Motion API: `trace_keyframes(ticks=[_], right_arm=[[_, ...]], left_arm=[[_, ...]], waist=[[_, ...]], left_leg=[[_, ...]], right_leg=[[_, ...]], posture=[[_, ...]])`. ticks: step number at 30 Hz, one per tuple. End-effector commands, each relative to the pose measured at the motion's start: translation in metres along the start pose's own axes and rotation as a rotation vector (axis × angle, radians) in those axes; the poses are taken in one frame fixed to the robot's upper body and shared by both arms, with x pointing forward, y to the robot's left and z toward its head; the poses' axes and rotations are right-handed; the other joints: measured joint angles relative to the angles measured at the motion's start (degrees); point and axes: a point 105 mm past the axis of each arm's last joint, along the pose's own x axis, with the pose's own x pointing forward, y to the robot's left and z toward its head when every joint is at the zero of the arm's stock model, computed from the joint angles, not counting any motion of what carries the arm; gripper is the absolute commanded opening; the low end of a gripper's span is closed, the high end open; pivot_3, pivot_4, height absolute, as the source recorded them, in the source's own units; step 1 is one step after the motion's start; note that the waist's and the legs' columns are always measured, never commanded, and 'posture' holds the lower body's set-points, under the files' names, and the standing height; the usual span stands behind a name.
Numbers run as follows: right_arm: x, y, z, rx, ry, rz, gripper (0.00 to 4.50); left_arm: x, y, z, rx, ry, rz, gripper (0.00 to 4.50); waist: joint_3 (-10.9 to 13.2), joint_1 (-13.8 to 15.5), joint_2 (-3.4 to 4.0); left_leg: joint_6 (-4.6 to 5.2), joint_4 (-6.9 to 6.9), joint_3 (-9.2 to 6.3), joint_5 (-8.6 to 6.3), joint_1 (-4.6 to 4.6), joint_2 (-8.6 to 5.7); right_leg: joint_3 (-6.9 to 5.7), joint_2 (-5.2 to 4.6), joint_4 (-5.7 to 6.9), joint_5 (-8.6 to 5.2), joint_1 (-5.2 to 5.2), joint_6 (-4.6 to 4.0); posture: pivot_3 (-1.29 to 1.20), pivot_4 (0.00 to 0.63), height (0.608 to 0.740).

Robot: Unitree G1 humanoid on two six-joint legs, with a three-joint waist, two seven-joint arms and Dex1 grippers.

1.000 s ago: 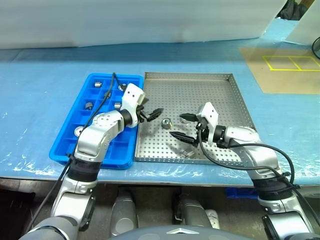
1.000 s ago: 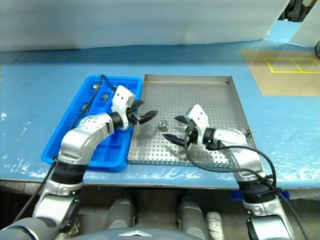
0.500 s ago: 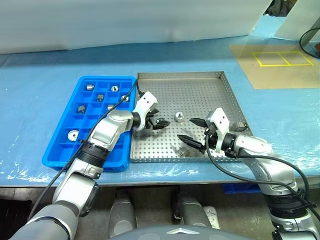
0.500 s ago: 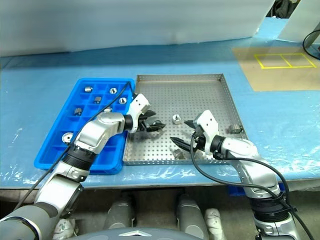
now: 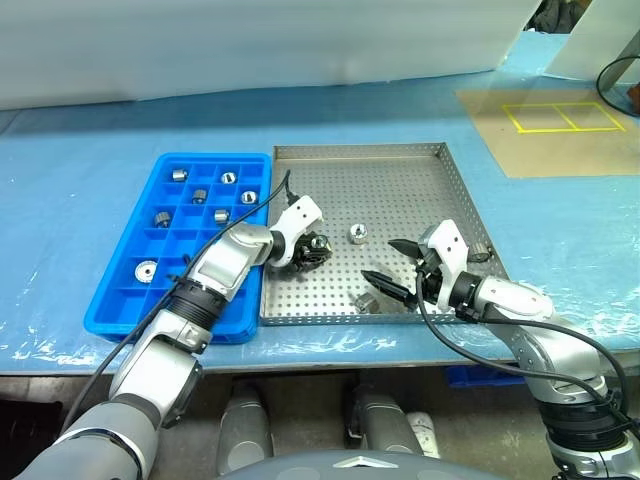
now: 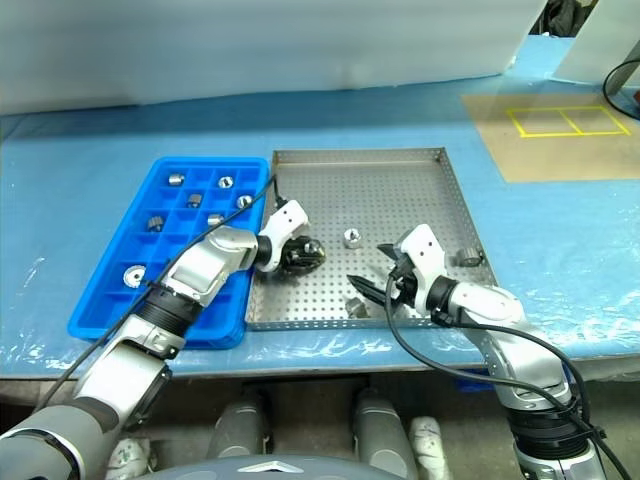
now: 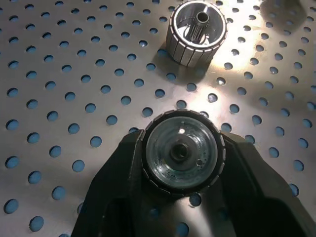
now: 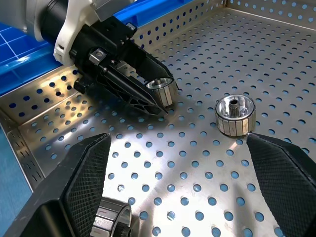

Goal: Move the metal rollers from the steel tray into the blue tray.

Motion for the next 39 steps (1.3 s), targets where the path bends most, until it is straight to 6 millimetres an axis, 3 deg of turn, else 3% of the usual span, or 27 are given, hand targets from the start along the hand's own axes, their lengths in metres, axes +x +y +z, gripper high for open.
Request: trace_keyframes(ticks=[1, 4, 8, 11, 15, 20, 30, 39], right_arm=[[-0.001, 0.001, 0.016, -0.049, -0.049, 0.011, 4.50], [0.006, 0.001, 0.017, -0.055, -0.051, 0.038, 4.50], [0.017, 0.002, 0.020, -0.067, -0.058, 0.092, 4.50], [0.026, 0.002, 0.022, -0.077, -0.065, 0.131, 4.50], [0.037, 0.005, 0.023, -0.092, -0.062, 0.199, 4.50], [0.052, 0.009, 0.027, -0.111, -0.064, 0.285, 4.50], [0.064, 0.011, 0.029, -0.135, -0.067, 0.357, 4.50], [0.060, 0.010, 0.030, -0.136, -0.071, 0.341, 4.50]], left_arm=[[-0.012, 0.008, 0.032, -0.053, -0.137, 0.051, 1.81], [-0.029, 0.020, 0.051, -0.119, -0.259, 0.174, 1.81], [-0.060, 0.032, 0.058, -0.160, -0.388, 0.388, 1.81], [-0.085, 0.039, 0.049, -0.205, -0.443, 0.546, 1.81], [-0.121, 0.050, 0.020, -0.277, -0.463, 0.800, 1.81], [-0.147, 0.047, -0.011, -0.330, -0.438, 0.992, 1.81], [-0.169, 0.055, -0.051, -0.413, -0.363, 1.132, 1.81], [-0.150, 0.068, -0.056, -0.424, -0.334, 1.048, 1.81]], waist=[[0.0, 0.0, 0.00], [0.0, 0.0, 0.00], [0.0, -0.2, 0.01], [0.0, 0.0, 0.01], [0.0, 0.6, 0.00], [0.0, 1.9, -0.01], [0.0, 5.0, -0.03], [0.0, 5.1, -0.03]], left_leg=[[-0.01, 0.00, 0.00, 0.00, 0.00, 0.00], [0.00, -0.01, 0.00, 0.00, 0.00, 0.01], [0.01, -0.01, -0.01, -0.01, -0.01, 0.02], [0.17, -0.02, -0.01, -0.11, -0.04, 0.04], [0.20, -0.02, -0.04, -0.12, -0.11, 0.05], [0.25, 0.00, -0.07, -0.15, -0.15, 0.06], [0.24, -0.01, -0.11, -0.15, -0.23, 0.07], [0.22, 0.01, -0.13, -0.14, -0.18, 0.05]], right_leg=[[0.00, 0.00, 0.00, 0.00, 0.00, 0.00], [0.00, 0.01, 0.00, 0.00, 0.00, -0.01], [-0.02, 0.01, 0.00, 0.00, 0.00, -0.01], [-0.06, 0.01, -0.04, -0.01, -0.01, -0.02], [-0.15, -0.01, -0.07, -0.01, -0.03, -0.02], [-0.20, -0.04, -0.12, -0.01, -0.03, -0.02], [-0.25, -0.04, -0.13, -0.02, -0.08, -0.01], [-0.24, -0.05, -0.04, -0.02, -0.08, 0.00]], posture=[[-0.34, 0.150, 0.740], [-0.29, 0.150, 0.740], [-0.21, 0.150, 0.740], [-0.15, 0.150, 0.740], [-0.05, 0.150, 0.740], [0.05, 0.150, 0.740], [0.13, 0.150, 0.740], [0.09, 0.150, 0.740]])
